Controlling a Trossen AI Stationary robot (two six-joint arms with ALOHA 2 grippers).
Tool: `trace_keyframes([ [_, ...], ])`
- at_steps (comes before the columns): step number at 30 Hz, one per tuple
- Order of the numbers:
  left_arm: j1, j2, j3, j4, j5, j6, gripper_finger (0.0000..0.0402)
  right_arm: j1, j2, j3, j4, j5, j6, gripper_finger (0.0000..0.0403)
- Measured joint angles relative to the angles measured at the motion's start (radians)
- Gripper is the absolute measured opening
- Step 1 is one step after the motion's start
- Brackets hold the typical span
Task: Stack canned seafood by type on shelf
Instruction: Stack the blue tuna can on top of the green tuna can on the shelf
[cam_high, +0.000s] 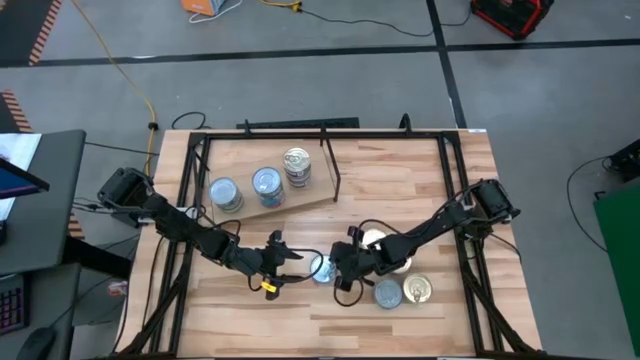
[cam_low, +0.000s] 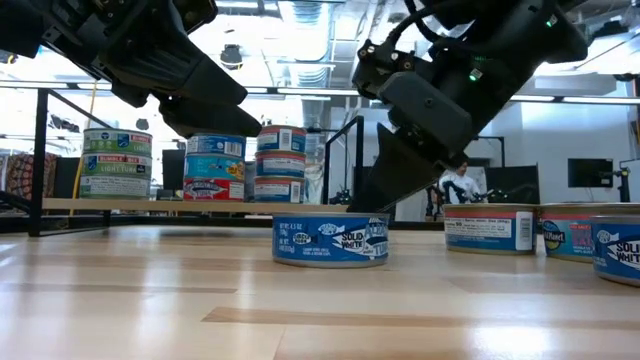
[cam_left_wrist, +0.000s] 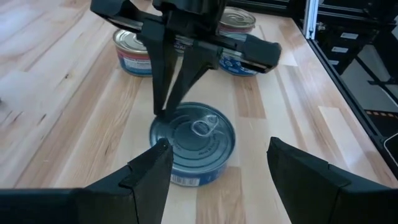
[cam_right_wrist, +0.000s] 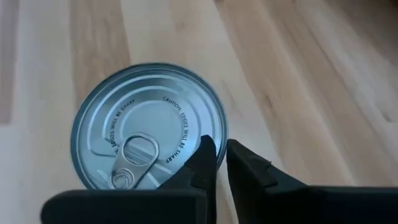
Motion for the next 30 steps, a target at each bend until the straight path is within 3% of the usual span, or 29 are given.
trace_keyframes([
  [13, 0.0, 0.0, 0.0, -0.004, 0.008, -0.012, 0.0249, -0.024, 0.003, 0.002, -0.115, -0.016, 0.127, 0.0065],
  [26, 0.0, 0.003, 0.0, 0.008, 0.06, -0.026, 0.0249, -0.057, 0.012, -0.005, -0.134, -0.034, 0.119, 0.0065],
  [30, -0.003, 0.056, 0.0, 0.013, 0.068, -0.042, 0.0249, -0.057, 0.012, -0.005, -0.131, -0.032, 0.119, 0.0065],
])
